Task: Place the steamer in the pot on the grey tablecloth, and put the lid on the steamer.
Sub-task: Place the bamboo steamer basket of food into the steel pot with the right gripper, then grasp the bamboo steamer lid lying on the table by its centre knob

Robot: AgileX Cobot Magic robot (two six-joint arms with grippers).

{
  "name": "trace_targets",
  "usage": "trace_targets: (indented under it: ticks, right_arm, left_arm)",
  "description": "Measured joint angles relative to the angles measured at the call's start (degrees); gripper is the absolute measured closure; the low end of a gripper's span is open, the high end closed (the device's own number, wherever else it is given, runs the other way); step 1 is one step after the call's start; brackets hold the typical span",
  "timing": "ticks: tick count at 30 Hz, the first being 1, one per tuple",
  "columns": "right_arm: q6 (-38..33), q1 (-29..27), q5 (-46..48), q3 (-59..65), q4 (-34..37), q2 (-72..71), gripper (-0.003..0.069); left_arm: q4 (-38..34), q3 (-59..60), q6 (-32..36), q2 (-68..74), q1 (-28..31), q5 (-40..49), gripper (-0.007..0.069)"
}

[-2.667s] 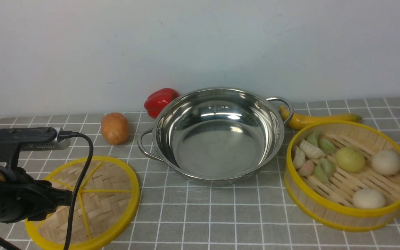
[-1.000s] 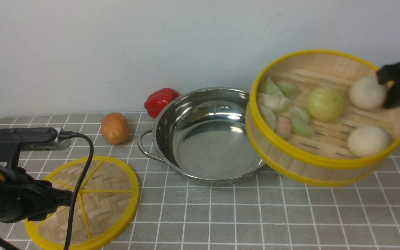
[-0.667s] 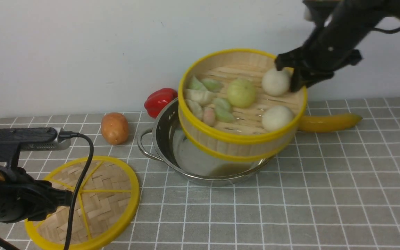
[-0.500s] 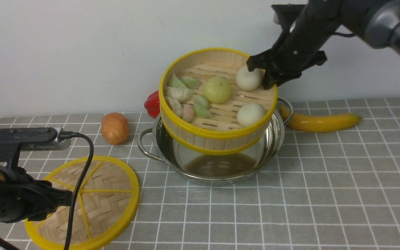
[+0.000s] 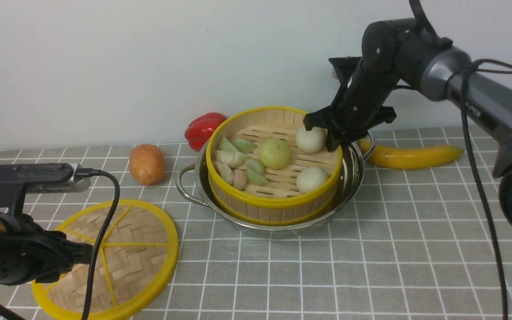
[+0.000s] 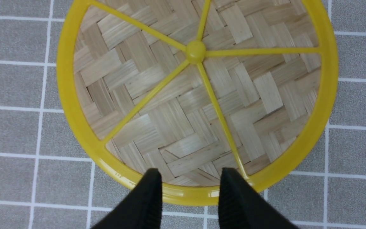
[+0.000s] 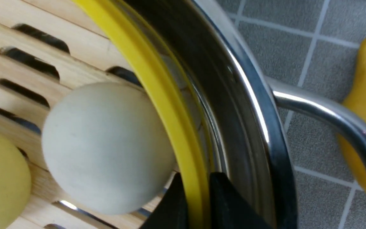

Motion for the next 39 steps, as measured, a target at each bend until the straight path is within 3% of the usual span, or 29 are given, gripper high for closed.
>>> trace_targets:
  ticks: [13, 18, 22, 23, 26, 31, 39]
  right_arm:
    - [0.2, 0.0, 0.0, 0.0, -1.0, 0.2, 0.056]
    - [0.5, 0.0, -0.6, -0.5, 0.1, 0.2, 0.0427]
    - [0.7, 0.0, -1.0, -0.5, 2.4, -0.1, 0.0261]
    - [0.7, 0.0, -1.0, -0.5, 2.5, -0.1, 0.0261]
    - [0.7, 0.0, -1.0, -0.5, 3.5, -1.0, 0.0167]
    - [-0.8, 0.0, -1.2, -0.5, 2.7, -5.0, 0.0119]
    - [-3.4, 0.0, -1.5, -0.5, 0.1, -21.7, 0.0116]
  left_arm:
    - [0.0, 0.0, 0.1, 0.0, 0.0, 0.0, 0.0382]
    - [0.0, 0.0, 0.1, 0.0, 0.0, -0.1, 0.0382]
    - [0.0, 0.0, 0.1, 0.0, 0.0, -2.1, 0.0382]
    - [0.0, 0.0, 0.1, 0.0, 0.0, -2.1, 0.0382]
    - [0.0, 0.0, 0.1, 0.1, 0.0, -4.6, 0.0382]
    - [0.0, 0.0, 0.1, 1.8, 0.0, -8.8, 0.0382]
    - [0.0, -0.2, 0.1, 10.5, 0.0, -16.4, 0.0382]
